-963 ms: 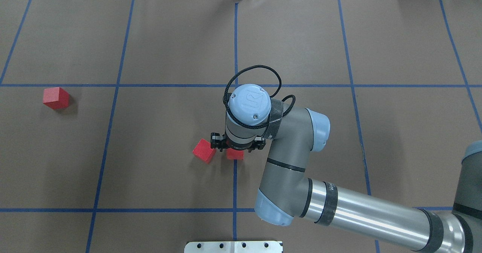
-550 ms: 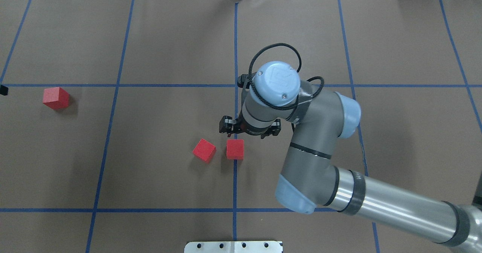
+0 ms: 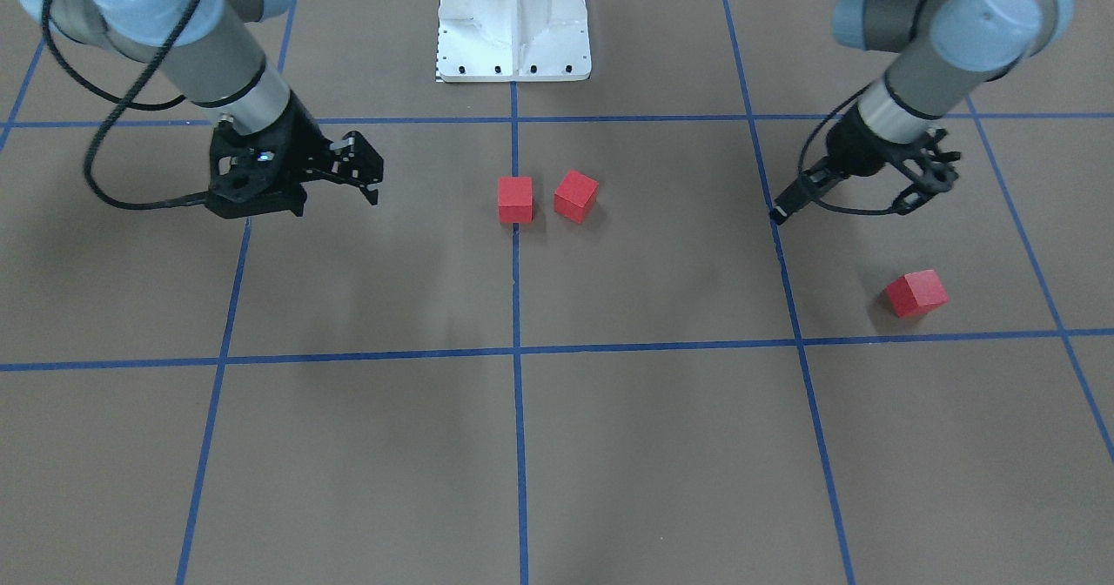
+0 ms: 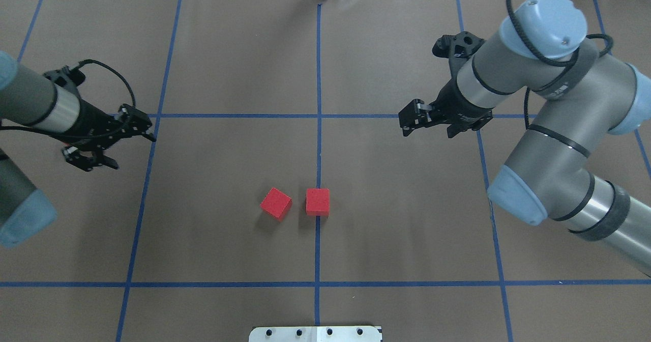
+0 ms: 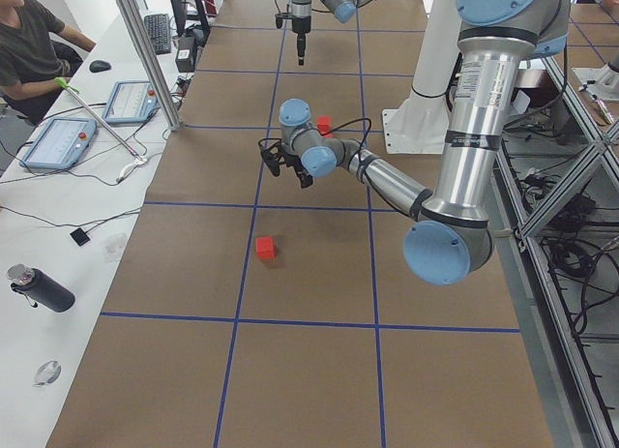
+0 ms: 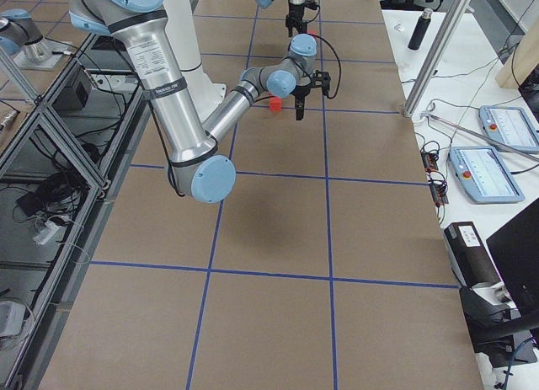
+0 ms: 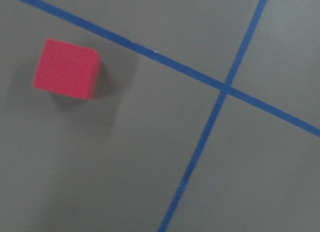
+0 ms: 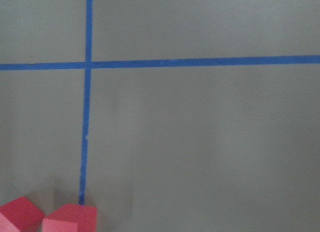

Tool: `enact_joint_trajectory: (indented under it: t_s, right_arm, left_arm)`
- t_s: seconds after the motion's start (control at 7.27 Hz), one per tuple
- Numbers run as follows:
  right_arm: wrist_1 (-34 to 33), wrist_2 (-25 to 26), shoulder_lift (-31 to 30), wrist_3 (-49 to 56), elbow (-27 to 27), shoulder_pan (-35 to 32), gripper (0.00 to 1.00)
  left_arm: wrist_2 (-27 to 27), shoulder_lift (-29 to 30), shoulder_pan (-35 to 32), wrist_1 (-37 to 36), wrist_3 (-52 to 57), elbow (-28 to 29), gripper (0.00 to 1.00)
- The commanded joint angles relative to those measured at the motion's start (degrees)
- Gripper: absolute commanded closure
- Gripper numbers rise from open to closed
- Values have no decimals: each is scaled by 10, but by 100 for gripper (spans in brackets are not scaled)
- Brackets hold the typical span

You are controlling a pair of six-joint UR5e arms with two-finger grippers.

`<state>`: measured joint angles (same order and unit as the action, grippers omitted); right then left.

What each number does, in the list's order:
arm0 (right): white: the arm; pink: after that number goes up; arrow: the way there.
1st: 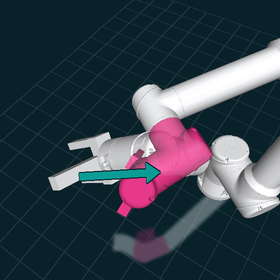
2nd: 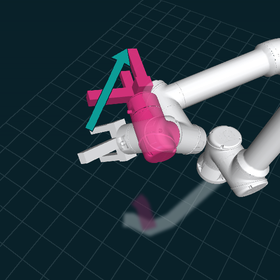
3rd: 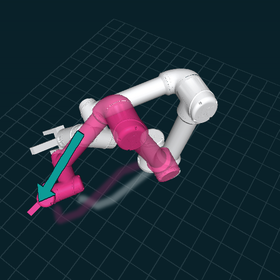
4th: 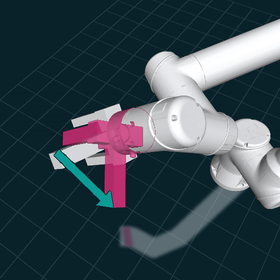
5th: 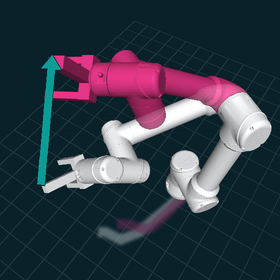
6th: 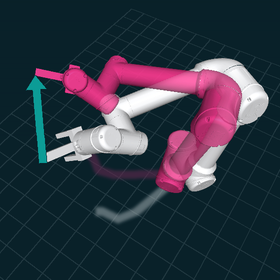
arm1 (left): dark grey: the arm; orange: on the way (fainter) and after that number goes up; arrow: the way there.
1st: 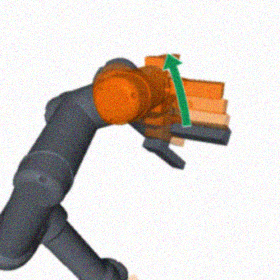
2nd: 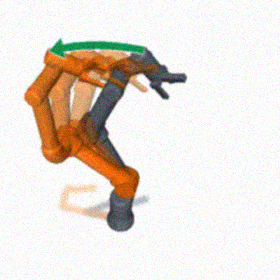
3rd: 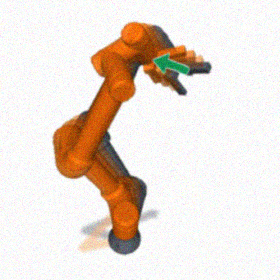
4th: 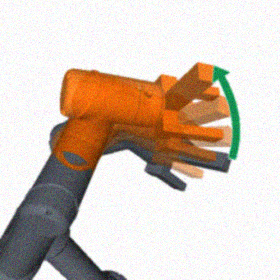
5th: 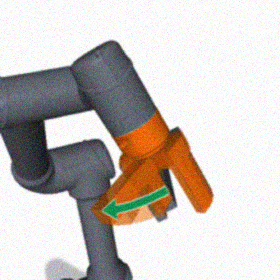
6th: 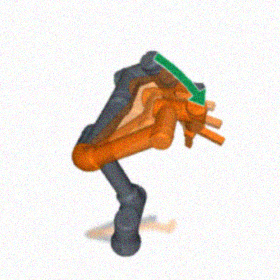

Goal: Form red blocks into L shape at center
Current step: 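Raise the right gripper away while the left gripper reaches toward the center cube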

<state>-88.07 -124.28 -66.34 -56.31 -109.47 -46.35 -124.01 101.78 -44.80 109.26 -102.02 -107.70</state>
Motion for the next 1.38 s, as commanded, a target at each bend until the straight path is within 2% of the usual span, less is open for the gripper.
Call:
enact_joint_trajectory:
  t_s: [0.0, 0.14, 0.41, 0.69, 0.96, 1.24]
  right_arm:
    - [4, -11, -37, 58, -1, -31, 0]
    - [5, -11, -44, 58, -4, -31, 0]
    - [6, -9, -48, 58, -6, -31, 0]
    - [6, -6, -49, 59, -5, -31, 0]
    - [6, -6, -49, 59, -6, -31, 0]
    - [6, -4, -49, 59, -5, -31, 0]
  left_arm:
    - [44, 101, 98, -67, -252, -1, 0]
    - [68, 138, 127, -102, -294, 1, 0]
    - [111, 167, 160, -109, -299, 33, 0]
    - [120, 213, 174, -107, -322, 81, 0]
    - [121, 208, 185, -106, -320, 88, 0]
    - [145, 215, 204, -107, -319, 99, 0]
